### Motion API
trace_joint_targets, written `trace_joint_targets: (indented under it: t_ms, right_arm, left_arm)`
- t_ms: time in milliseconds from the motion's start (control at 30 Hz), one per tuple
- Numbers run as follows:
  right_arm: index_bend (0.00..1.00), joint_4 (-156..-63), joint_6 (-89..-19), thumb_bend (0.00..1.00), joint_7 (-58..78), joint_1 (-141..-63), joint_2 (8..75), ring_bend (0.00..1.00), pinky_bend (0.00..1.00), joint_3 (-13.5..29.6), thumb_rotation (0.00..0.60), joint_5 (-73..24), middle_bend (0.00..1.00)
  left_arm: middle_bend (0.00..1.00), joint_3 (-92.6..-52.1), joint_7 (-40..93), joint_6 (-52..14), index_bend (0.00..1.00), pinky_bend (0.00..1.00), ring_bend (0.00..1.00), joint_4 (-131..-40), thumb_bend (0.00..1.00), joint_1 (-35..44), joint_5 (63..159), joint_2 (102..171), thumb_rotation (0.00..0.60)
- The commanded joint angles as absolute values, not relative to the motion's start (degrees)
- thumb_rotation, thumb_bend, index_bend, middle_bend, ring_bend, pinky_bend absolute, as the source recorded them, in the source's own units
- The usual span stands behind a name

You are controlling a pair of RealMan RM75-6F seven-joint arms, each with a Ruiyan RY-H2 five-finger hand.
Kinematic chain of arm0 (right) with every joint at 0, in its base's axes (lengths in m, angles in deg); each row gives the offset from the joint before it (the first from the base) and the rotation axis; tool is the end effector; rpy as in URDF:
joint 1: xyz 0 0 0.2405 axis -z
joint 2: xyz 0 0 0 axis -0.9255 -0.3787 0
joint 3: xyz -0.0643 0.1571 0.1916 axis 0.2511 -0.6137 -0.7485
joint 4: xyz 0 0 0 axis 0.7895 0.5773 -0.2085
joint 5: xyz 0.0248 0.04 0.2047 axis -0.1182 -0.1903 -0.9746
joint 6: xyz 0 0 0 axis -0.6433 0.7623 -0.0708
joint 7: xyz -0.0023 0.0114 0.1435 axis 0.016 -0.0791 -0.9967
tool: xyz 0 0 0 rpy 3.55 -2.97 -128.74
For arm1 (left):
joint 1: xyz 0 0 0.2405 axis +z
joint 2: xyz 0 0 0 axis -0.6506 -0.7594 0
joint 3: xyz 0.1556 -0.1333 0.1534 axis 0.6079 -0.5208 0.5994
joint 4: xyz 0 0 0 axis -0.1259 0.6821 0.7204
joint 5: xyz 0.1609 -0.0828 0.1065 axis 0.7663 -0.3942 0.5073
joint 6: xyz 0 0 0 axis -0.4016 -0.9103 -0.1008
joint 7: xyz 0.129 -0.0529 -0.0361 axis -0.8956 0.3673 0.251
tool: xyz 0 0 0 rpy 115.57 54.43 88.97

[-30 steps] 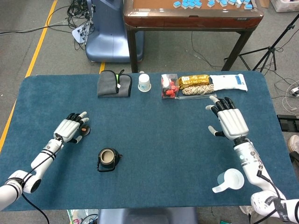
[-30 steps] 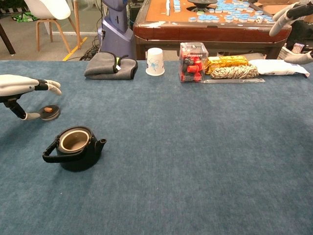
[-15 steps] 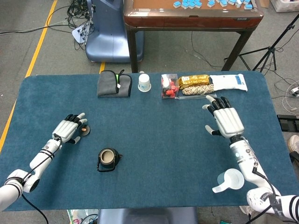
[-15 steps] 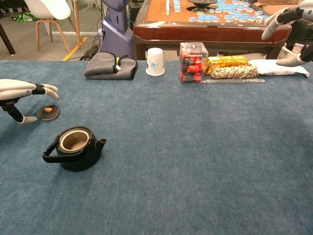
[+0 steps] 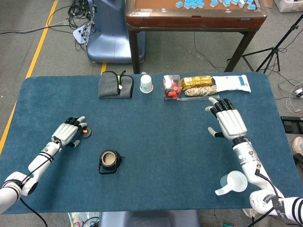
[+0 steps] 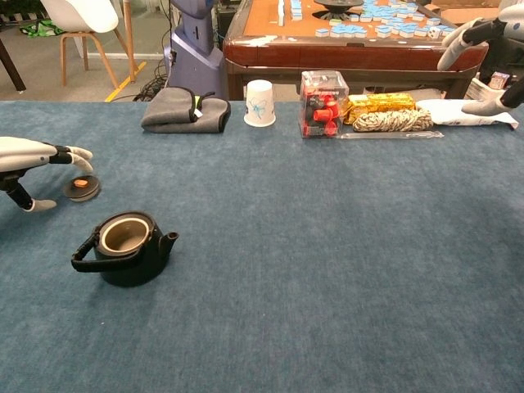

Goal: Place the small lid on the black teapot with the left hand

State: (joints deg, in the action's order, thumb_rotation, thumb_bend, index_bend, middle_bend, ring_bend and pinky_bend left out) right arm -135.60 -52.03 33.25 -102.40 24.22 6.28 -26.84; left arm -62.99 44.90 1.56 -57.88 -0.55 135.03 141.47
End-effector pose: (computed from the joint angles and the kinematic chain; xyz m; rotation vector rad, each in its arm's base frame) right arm -0.1924 -0.3363 0.1182 1.6342 -0.8528 0.8411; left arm -0.3068 0.3937 0.0366 -1.8979 -0.9182 -0.5791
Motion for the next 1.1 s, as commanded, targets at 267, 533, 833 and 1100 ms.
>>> trace_joint_targets:
  t_ms: [267, 533, 833, 1100]
  right_arm:
    - [0.27, -134.6, -51.8, 0.29, 32.7, -102.7, 24.8, 0.10, 0.04, 6.5, 0.600, -26.7, 0.10]
    - [0.27, -134.2, -51.6, 0.29, 32.5, -102.8, 24.9, 0.10, 0.04, 6.6, 0.600, -26.8, 0.10]
    - [0.26, -133.8, -51.5, 0.29, 32.0, -102.9, 25.1, 0.10, 0.04, 6.6, 0.600, -26.8, 0.10]
    - [0.27, -133.6, -51.4, 0.29, 32.1, -103.0, 25.2, 0.10, 0.04, 6.8, 0.600, -27.0, 0.10]
  left_arm:
    - [0.00, -63.1, 45.1, 1.9, 0.17, 0.00, 0.00, -58.5, 0.34, -1.1, 135.2, 141.0, 0.600]
    - [0.00, -63.1, 45.3, 2.3, 0.18, 0.00, 0.00, -58.2, 0.35, -1.4, 135.2, 141.3, 0.600]
    - [0.00, -62.9, 46.1, 2.6, 0.19, 0.00, 0.00, -57.0, 0.34, -1.7, 135.5, 142.2, 0.600]
    - [0.00, -62.8, 46.7, 2.7, 0.19, 0.00, 0.00, -56.0, 0.34, -2.0, 135.7, 142.7, 0.600]
